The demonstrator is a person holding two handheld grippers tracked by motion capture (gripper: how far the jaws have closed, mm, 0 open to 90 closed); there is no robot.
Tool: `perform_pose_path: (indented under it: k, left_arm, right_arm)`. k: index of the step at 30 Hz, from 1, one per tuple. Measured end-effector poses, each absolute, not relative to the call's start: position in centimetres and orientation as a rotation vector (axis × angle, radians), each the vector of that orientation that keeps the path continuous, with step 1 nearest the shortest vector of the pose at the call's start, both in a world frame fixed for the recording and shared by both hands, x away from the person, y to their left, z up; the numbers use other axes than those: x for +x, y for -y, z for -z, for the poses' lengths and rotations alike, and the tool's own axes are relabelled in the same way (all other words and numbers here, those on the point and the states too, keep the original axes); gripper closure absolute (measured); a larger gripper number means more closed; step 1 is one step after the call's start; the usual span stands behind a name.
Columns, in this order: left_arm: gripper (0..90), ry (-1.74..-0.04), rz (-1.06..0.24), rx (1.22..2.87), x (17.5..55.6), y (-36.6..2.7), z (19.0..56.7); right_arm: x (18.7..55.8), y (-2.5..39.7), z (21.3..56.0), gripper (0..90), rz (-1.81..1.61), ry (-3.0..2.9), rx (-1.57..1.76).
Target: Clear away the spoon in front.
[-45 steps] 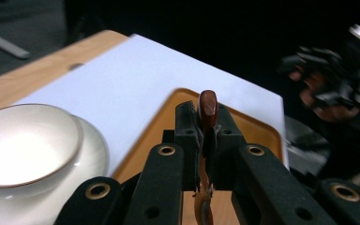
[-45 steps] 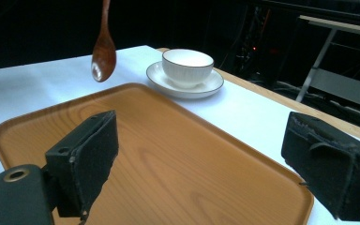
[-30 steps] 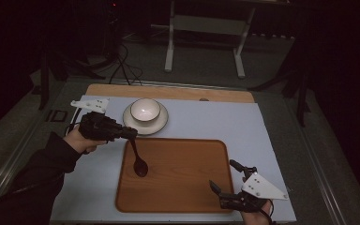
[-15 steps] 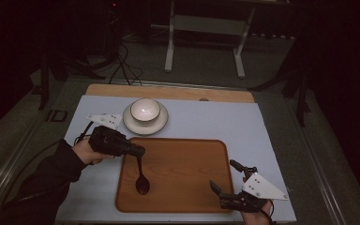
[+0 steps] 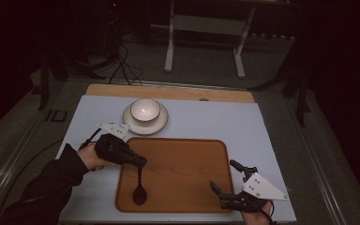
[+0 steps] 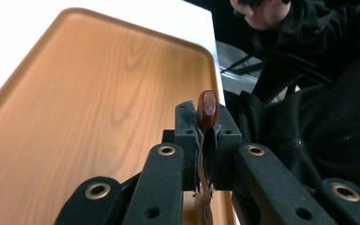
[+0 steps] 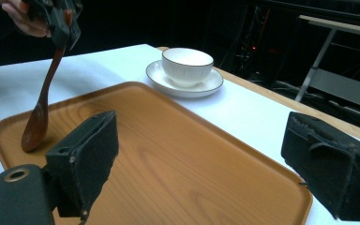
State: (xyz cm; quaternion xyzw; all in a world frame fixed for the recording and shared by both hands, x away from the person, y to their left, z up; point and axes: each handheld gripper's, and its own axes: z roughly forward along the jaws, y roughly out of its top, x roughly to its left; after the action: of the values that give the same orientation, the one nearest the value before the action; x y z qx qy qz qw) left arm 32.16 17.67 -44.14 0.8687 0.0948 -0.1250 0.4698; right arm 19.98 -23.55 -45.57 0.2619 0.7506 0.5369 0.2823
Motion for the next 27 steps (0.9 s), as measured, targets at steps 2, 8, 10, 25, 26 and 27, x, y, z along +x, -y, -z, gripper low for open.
perform_pose_path:
  k: [2,8,10,25,26,27]
  left_arm:
    - [84.0,-0.231,0.334,2.121,32.3,-17.6,44.4]
    - [82.9,-0.230,0.294,2.089,32.5,-17.9,44.9]
    - [82.1,-0.234,0.286,2.077,32.5,-18.0,45.2]
    - [77.3,-0.278,0.204,2.039,33.0,-18.4,47.0]
    - [76.7,-0.280,0.205,2.037,33.0,-18.4,47.2]
    - [76.1,-0.283,0.196,2.037,33.0,-18.4,47.4]
  right_arm:
    - [20.0,23.5,45.6,11.2,-1.435,-2.017,0.701]
    - [20.0,23.4,45.6,11.2,-1.432,-2.020,0.696]
    - [20.0,23.4,45.7,11.2,-1.433,-2.022,0.698]
    - [20.0,23.3,45.7,11.3,-1.434,-2.032,0.696]
    - [20.0,23.3,45.7,11.2,-1.434,-2.032,0.697]
    - [20.0,23.3,45.7,11.2,-1.434,-2.032,0.697]
